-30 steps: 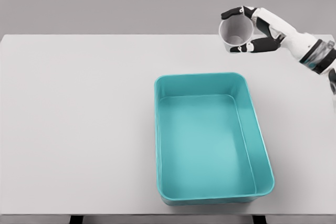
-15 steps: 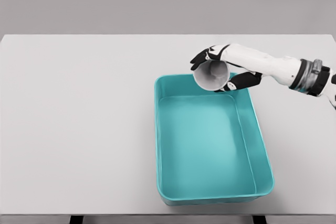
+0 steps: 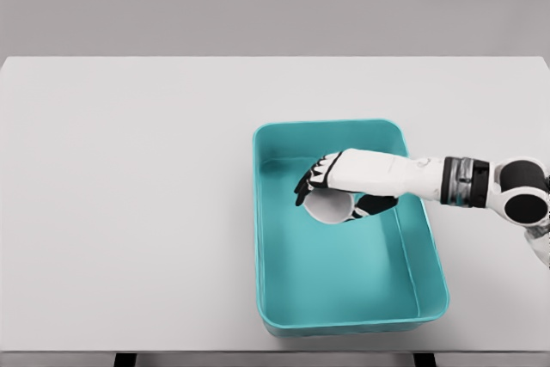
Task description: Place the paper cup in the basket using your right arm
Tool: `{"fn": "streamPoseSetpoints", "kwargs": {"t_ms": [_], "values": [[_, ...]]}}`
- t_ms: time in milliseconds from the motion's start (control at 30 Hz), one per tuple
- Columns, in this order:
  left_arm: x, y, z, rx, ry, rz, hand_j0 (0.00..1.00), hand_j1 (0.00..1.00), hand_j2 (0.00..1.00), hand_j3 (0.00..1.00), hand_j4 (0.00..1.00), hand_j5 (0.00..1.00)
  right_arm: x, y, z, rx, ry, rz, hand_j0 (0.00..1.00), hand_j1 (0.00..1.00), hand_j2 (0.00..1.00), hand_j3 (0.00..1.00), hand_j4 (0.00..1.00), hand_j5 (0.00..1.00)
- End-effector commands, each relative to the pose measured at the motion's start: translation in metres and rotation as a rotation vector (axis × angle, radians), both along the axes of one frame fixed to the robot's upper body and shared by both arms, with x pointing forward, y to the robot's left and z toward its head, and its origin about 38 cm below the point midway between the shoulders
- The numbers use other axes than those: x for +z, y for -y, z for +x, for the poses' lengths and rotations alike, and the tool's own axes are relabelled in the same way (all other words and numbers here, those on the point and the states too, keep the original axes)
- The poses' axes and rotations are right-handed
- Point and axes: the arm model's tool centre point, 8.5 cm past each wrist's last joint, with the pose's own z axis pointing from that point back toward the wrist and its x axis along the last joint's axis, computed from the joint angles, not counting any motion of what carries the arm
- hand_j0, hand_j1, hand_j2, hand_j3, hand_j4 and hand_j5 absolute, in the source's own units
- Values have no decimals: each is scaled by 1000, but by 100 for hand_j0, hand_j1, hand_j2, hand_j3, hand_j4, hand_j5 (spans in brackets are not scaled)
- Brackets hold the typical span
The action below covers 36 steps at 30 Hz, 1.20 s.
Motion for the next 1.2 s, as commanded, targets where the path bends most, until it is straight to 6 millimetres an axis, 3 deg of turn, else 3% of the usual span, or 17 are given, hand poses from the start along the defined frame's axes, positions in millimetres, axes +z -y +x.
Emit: {"fn": "streamPoseSetpoints", "kwargs": {"t_ms": [0,367,433,467,767,900,1100,1167], "values": [[0,0,0,-1,0,-1,100,100,100,100,100,100,-9,-4,-3,14,-5,-29,68,68,68,68,68,68],[0,0,0,0,0,-1,100,100,100,100,100,100,-21,-8,-6,21,-11,-70,70,70,70,70,70,70],[0,0,0,0,0,0,100,100,100,100,100,100,-20,-9,-6,25,-9,-69,82,82,82,82,82,82],[0,0,0,0,0,0,100,100,100,100,100,100,-20,-9,-6,25,-9,-69,98,98,98,98,98,98],[0,0,0,-1,0,0,100,100,100,100,100,100,-14,-6,-5,24,11,-62,100,100,100,100,100,100],[0,0,0,0,0,0,100,100,100,100,100,100,18,10,10,-32,76,1,100,100,100,100,100,100],[0,0,0,-1,0,-1,100,100,100,100,100,100,55,31,15,-66,72,193,100,100,100,100,100,100],[0,0,0,0,0,-1,100,100,100,100,100,100,71,48,16,-101,82,269,100,100,100,100,100,100]]}}
